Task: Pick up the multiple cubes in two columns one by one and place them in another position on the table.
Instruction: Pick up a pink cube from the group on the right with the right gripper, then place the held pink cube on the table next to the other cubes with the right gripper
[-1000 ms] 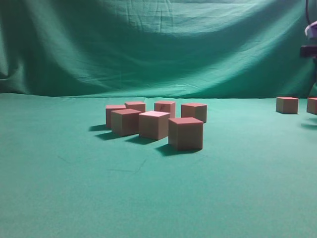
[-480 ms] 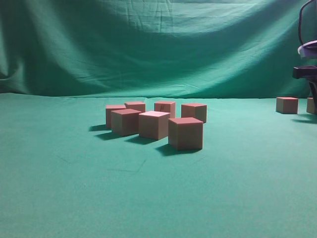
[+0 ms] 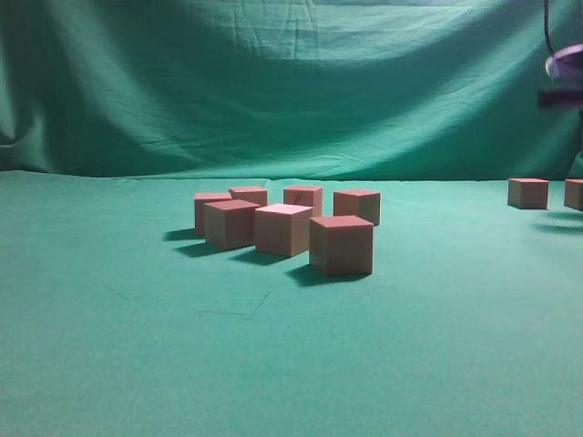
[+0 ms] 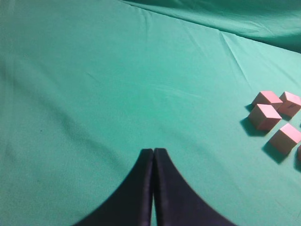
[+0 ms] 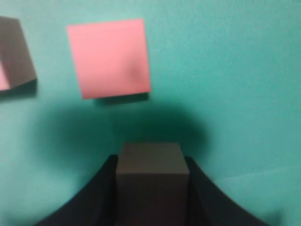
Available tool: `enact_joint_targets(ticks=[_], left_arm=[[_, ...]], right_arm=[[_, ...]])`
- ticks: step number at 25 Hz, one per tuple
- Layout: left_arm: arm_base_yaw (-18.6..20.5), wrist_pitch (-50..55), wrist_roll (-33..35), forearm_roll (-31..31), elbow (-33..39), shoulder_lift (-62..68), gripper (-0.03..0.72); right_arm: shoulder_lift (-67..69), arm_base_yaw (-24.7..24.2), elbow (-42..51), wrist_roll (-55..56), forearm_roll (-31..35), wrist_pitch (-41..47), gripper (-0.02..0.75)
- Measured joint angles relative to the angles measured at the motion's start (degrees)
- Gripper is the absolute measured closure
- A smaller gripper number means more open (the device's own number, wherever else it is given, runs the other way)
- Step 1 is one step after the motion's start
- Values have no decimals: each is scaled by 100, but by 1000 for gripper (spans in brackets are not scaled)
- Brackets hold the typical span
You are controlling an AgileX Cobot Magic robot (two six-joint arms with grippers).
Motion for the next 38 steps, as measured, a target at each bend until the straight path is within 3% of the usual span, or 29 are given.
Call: enact_joint_targets(ticks=[6,11,21,28,34,38], left_arm=[[0,0,0,0,0,0,688],[0,0,0,0,0,0,688],[0,0,0,0,0,0,688],[0,0,0,0,0,0,688],[0,0,0,0,0,0,688],[0,0,0,0,0,0,688]], right_arm=[[-1045,260,-67,0,276,125,465],[-2279,781,130,-101,600,162,465],[-4697,2312,2588,-197,776,234,465],[-5954,3028,4245,-197,1127,77,465],[-6232,3532,5069,-572,1691,-194,465],[-6092,4028,5248,-1037,2170,-828,465]])
